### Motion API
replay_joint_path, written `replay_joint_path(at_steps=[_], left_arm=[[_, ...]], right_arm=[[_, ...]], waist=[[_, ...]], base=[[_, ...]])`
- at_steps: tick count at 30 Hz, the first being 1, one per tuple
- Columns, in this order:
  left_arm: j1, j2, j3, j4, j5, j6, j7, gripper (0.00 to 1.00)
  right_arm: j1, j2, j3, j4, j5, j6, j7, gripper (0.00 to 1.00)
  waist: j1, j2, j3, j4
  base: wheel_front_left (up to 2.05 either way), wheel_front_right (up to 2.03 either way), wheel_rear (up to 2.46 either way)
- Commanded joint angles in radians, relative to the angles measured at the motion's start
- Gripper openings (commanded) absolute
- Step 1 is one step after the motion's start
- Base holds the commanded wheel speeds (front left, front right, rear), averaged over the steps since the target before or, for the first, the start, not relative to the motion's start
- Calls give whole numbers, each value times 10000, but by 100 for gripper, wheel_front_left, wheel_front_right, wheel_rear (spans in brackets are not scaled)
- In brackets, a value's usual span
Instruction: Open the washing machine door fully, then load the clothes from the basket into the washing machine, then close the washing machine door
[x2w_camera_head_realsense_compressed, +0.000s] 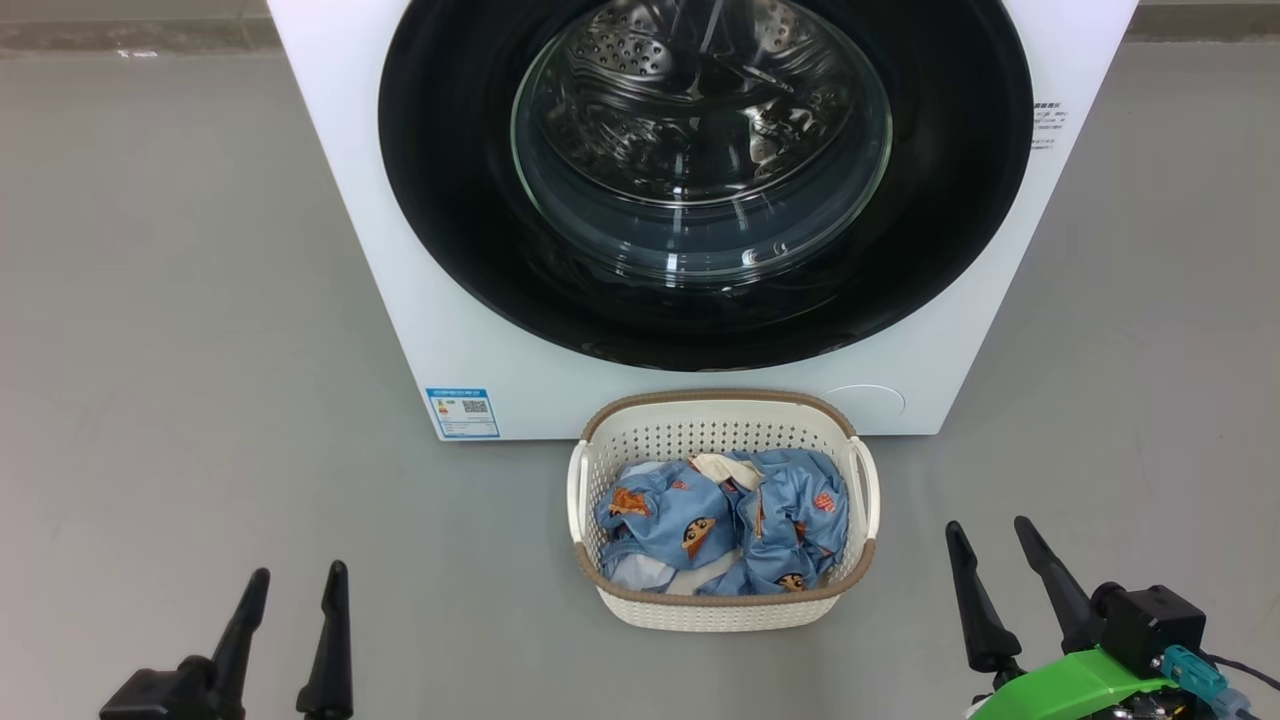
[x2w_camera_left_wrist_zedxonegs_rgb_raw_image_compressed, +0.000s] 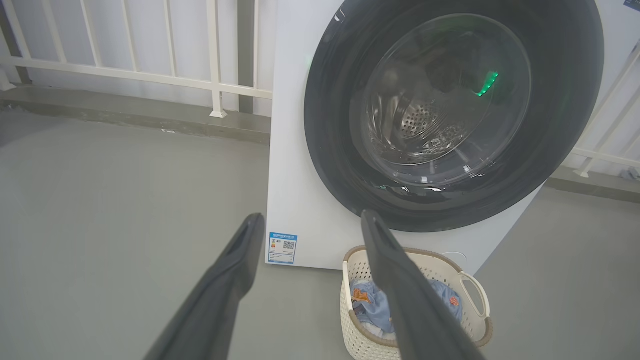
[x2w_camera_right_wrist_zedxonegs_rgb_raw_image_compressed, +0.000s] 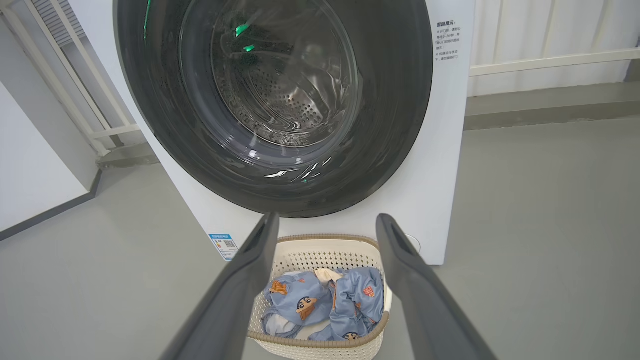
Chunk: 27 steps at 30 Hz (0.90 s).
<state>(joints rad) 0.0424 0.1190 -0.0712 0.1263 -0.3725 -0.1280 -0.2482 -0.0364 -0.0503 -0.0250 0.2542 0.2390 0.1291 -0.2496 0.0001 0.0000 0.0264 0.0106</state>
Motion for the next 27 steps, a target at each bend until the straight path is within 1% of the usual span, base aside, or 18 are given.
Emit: replay_joint_path(at_steps=[1,9,14,19,27], left_arm=[[-170,209,371,-195,105,-27,-136,100],[-207,250,394,-66,344,-27,-136,100],[-271,238,370,-59,534,-27,-136,100],[-315,251,370,-74,589,-27,-136,100],[-369,275,388,-99,578,-27,-136,100]], right_arm=[[-64,-10,189,-256,-136,16,-122,100],[-75,-4,143,-297,-155,16,-122,100],[-120,-2,141,-316,-168,16,-122,100],[-171,-1,145,-322,-139,16,-122,100],[-202,0,170,-340,-85,16,-122,100]], waist=[[0,0,-10,-8],[0,0,35,-15],[0,0,86,-31],[0,0,161,-72],[0,0,242,-115]], base=[[0,0,0],[4,3,-8],[42,42,-83],[81,81,-162],[119,119,-238]])
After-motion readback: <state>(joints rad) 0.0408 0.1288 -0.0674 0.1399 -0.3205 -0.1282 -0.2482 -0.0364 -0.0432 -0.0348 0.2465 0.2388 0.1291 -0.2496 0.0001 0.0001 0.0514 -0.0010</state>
